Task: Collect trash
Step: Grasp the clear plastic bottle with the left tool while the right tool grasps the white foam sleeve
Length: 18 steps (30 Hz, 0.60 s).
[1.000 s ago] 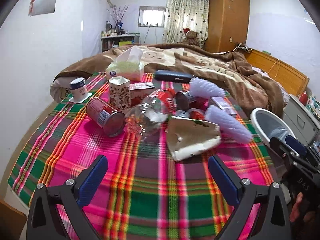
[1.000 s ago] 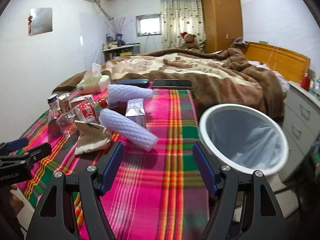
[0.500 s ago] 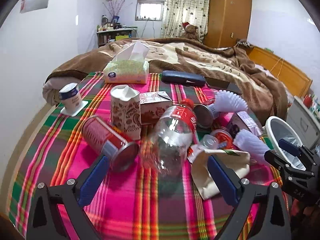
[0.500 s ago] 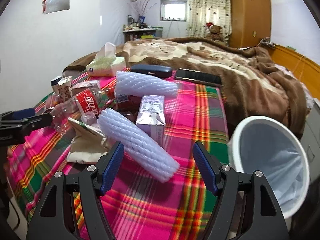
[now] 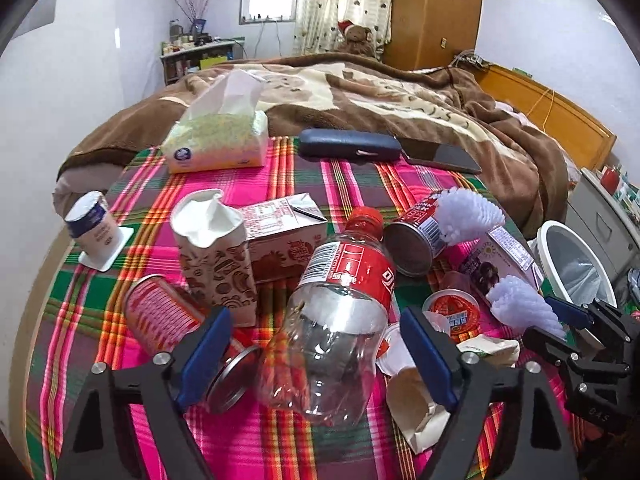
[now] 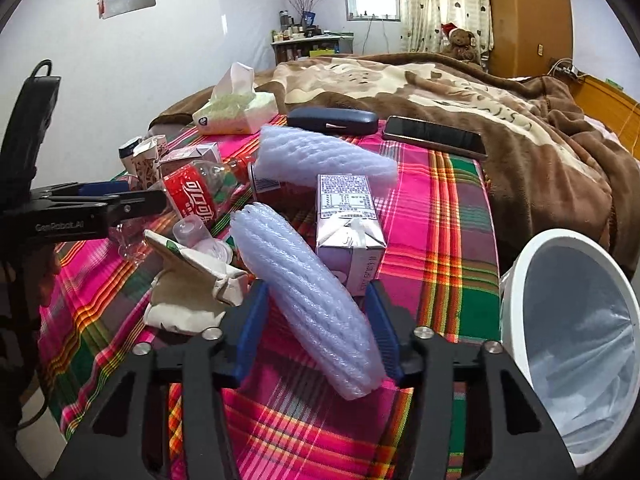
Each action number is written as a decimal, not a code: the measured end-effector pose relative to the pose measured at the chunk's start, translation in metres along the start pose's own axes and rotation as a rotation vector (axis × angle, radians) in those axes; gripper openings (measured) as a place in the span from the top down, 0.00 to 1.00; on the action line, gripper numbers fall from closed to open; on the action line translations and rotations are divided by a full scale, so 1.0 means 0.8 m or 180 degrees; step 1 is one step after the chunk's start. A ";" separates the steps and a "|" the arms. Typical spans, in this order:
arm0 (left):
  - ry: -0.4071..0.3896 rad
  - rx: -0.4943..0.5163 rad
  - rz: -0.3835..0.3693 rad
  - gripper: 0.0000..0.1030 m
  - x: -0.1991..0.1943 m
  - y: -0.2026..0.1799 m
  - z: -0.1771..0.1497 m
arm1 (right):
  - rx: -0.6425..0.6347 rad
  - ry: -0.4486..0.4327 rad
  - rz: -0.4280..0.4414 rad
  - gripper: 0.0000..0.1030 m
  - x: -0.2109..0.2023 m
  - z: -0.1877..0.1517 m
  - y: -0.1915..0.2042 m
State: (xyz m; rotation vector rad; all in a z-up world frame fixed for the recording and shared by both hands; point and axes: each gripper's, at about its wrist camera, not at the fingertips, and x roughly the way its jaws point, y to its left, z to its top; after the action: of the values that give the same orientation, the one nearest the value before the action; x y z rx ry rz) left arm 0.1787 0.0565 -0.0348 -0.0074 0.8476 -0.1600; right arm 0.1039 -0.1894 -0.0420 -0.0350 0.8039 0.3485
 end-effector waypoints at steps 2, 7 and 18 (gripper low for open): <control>0.0054 -0.0006 -0.0036 0.20 0.007 -0.001 0.001 | 0.0022 0.0013 0.0016 0.65 0.000 -0.001 -0.002; 0.0128 0.0023 -0.0005 0.23 0.019 -0.004 0.004 | 0.0067 -0.0033 0.0068 0.74 -0.003 -0.002 -0.002; 0.0334 0.0080 -0.0040 0.34 0.053 -0.021 0.018 | 0.0209 -0.0047 0.0122 0.75 -0.001 -0.004 -0.009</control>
State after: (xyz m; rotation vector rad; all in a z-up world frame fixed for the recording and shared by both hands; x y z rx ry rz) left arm 0.2147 0.0325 -0.0558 0.0193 0.9505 -0.1842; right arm 0.1034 -0.1973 -0.0443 0.0444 0.8016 0.3580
